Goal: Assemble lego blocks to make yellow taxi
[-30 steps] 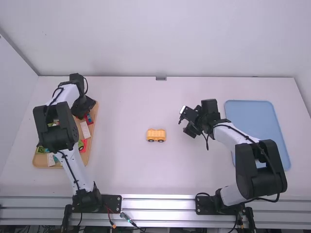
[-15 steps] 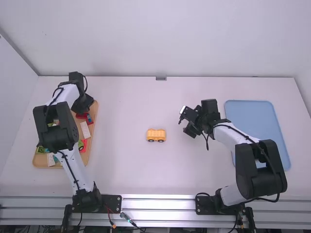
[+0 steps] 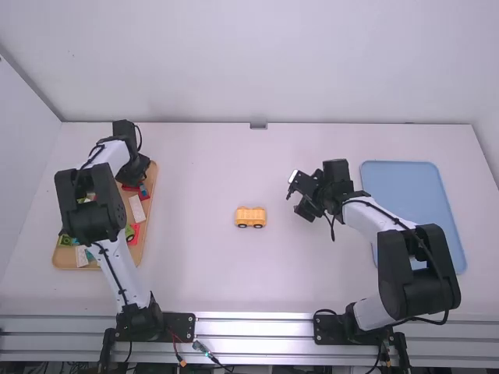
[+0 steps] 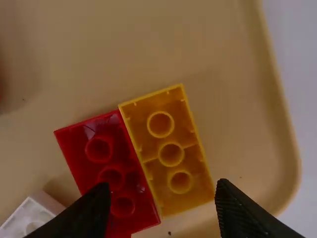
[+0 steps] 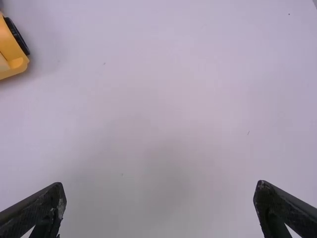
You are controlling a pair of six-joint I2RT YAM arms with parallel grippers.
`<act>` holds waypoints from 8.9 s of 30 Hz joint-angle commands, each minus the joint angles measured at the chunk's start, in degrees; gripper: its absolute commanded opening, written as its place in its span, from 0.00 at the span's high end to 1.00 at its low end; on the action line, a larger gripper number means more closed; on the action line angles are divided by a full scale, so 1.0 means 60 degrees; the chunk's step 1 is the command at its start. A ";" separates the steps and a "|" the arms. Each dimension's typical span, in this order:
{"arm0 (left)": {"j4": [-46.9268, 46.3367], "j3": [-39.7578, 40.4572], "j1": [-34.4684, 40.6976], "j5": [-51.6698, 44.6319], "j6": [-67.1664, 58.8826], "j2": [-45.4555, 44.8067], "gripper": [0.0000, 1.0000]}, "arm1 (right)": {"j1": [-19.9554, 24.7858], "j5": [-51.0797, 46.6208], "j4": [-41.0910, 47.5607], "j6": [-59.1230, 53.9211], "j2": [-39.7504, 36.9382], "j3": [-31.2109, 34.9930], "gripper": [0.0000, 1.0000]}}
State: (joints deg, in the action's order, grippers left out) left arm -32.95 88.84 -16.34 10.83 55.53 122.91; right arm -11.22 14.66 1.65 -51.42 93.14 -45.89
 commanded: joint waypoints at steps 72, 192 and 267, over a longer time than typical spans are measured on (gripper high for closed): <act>0.0576 -0.0069 -0.0025 0.0113 -0.1909 0.0503 0.42 | 0.0000 0.0084 0.0237 0.0022 -0.0095 0.0033 0.01; 1.4928 -0.8353 0.4692 -1.4123 -0.8029 -0.5646 0.98 | -0.0284 1.2225 -0.8302 0.9821 0.0714 -0.0929 0.41; -0.0310 -0.5227 0.1213 -1.2856 -2.4061 -0.5650 0.01 | -0.2586 -0.1734 0.6539 0.0342 0.2528 -0.4994 1.00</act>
State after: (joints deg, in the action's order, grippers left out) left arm -34.46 57.47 -7.27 -59.07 -75.57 90.08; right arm -25.45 4.08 40.86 -46.19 108.20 -75.40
